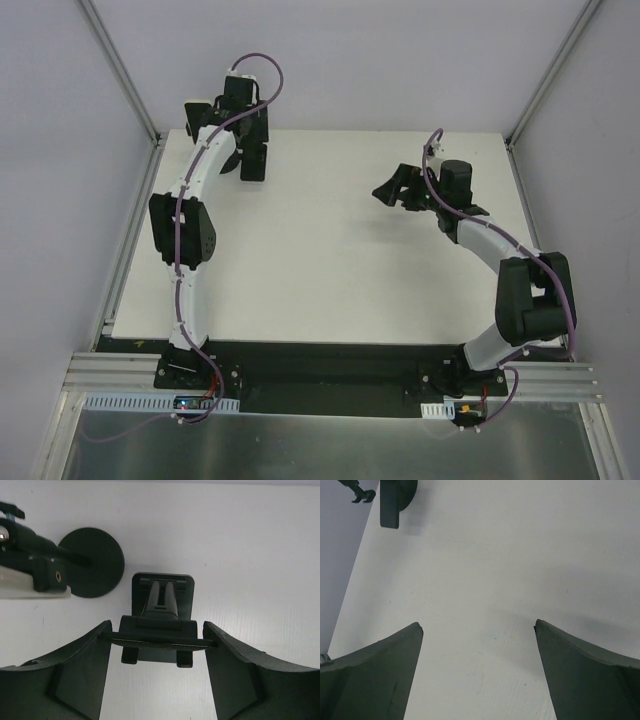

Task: Place the phone on the phone stand

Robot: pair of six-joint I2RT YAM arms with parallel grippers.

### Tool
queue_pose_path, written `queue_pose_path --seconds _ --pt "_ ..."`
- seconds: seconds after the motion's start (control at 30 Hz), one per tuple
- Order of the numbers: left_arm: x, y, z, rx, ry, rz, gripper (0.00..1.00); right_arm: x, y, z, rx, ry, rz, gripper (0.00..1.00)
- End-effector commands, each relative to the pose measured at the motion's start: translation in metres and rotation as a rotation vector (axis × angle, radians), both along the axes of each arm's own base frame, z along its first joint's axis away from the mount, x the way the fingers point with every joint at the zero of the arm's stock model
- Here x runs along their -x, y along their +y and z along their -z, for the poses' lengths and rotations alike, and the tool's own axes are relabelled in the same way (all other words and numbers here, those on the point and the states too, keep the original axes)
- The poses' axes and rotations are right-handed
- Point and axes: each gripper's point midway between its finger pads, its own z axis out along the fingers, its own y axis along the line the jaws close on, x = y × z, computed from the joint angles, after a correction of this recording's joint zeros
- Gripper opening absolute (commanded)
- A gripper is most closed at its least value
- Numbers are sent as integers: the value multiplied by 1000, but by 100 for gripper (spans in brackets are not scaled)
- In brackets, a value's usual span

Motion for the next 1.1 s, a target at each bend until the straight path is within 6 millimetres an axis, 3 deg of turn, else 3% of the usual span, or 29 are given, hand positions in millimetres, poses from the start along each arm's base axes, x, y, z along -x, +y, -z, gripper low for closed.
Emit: queue_pose_path --seconds 0.0,0.03,0.07,0.17,0.47,0.77,0.87,0.9,0.93,1.03,1.07 --pt "-32 -11 0 45 -48 89 0 -13 5 -20 -37 -59 -21 97" --pt "-39 -9 -5 55 -69 82 0 -13 5 -19 -39 -57 -22 97" --pt "-43 -8 6 64 -53 69 0 -13 6 -18 -39 -54 -25 97" --pt "-54 -7 15 87 -59 52 0 -14 8 -16 -44 -44 -29 96" --pt "-73 -5 27 60 -99 58 0 -17 10 -11 -50 -31 -37 96" --pt "-86 1 26 90 -140 25 0 -18 11 -11 -57 -30 -41 97" --pt "-88 6 21 79 -157 -2 49 -18 12 -9 -58 -28 -43 97" --pt "-88 8 21 77 -157 -13 86 -19 12 -10 -59 -29 -44 97" --pt "-87 9 19 76 -161 -19 99 -19 13 -9 -63 -25 -47 96" --pt "-80 9 5 93 -171 -28 99 -19 15 -12 -80 -26 -54 97" --pt "-75 5 -12 114 -191 -21 99 -19 16 -13 -83 -31 -57 97"
